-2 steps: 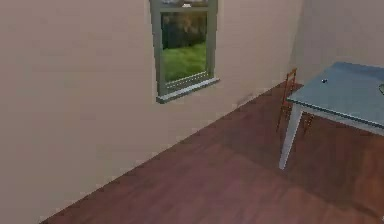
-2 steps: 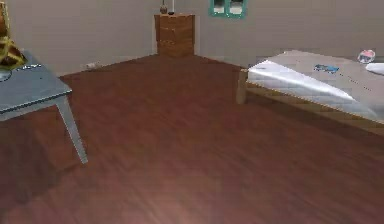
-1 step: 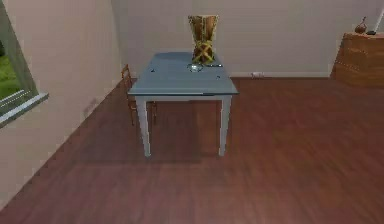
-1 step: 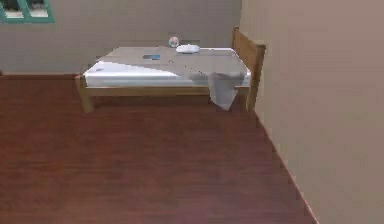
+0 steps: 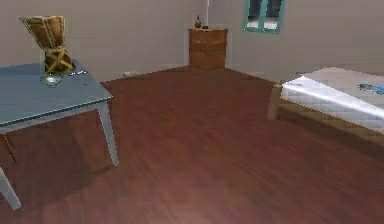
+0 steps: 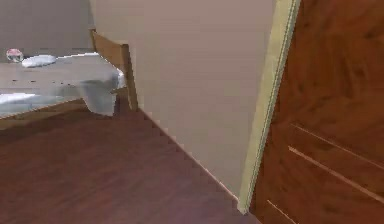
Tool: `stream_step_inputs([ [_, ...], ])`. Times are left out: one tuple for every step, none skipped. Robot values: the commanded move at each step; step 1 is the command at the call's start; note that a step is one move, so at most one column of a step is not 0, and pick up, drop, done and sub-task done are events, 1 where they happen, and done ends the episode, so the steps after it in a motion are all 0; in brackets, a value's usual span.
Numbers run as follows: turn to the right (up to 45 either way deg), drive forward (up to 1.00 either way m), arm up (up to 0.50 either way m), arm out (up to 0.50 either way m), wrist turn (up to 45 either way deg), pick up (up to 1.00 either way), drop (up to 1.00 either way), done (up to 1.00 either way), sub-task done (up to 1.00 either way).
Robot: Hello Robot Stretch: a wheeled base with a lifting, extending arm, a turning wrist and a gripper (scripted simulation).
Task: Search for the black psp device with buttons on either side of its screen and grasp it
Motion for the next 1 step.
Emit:
stream_step_inputs([
  [0.0,1.0,0.0,0.0,0.0,0.0,0.0,0.0,0.0],
])
